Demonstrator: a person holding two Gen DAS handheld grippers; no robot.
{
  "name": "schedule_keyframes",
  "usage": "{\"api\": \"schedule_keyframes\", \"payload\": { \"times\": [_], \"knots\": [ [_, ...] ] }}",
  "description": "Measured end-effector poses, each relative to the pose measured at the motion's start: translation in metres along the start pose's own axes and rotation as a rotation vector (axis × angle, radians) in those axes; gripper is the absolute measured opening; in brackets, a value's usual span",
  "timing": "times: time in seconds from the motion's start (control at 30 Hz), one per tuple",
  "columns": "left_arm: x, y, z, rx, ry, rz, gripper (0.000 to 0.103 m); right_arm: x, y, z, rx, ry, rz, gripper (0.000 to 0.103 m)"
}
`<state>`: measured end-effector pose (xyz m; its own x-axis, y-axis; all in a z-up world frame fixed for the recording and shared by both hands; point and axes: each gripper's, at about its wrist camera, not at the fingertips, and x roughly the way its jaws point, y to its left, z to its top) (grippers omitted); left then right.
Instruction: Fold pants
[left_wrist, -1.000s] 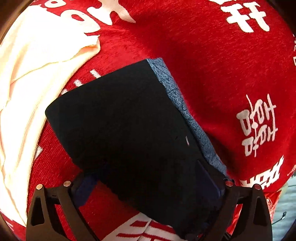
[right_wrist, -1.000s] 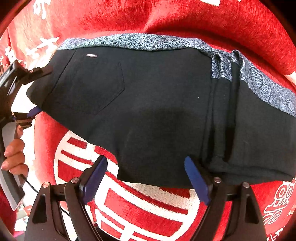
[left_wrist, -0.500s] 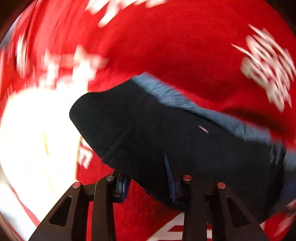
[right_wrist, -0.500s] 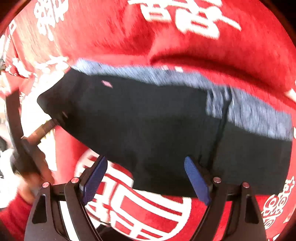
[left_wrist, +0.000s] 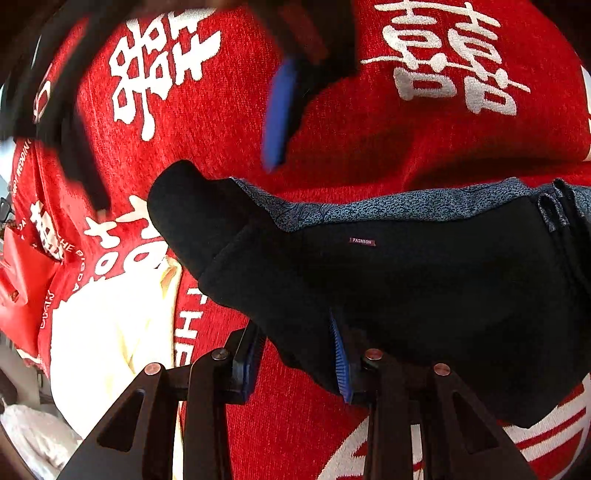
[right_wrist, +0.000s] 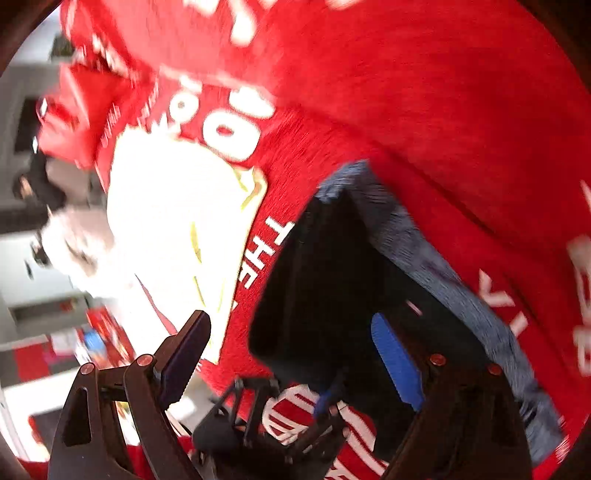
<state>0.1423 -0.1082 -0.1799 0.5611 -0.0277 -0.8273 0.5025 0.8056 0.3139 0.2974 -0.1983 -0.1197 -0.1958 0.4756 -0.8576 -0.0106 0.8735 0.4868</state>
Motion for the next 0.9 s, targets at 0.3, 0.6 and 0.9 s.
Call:
{"api": "schedule_keyframes", "payload": {
  "times": [0.3, 0.6, 0.9],
  "knots": [
    [-0.015, -0.005, 0.008, 0.012, -0.039, -0.025, 0.035, 0.017, -0.017, -0.013, 0.009, 0.068, -0.029, 0.018],
    [-0.106, -0.065, 0.044, 0.121, -0.208, -0.146, 0.035, -0.094, -0.084, -0.132, 0.121, -0.293, 0.183, 0.018],
    [-0.178, -0.193, 0.069, 0.300, -0.281, -0.321, 0.035, -0.158, -0.196, -0.306, 0.355, -0.597, 0.306, 0.018]
  ]
}}
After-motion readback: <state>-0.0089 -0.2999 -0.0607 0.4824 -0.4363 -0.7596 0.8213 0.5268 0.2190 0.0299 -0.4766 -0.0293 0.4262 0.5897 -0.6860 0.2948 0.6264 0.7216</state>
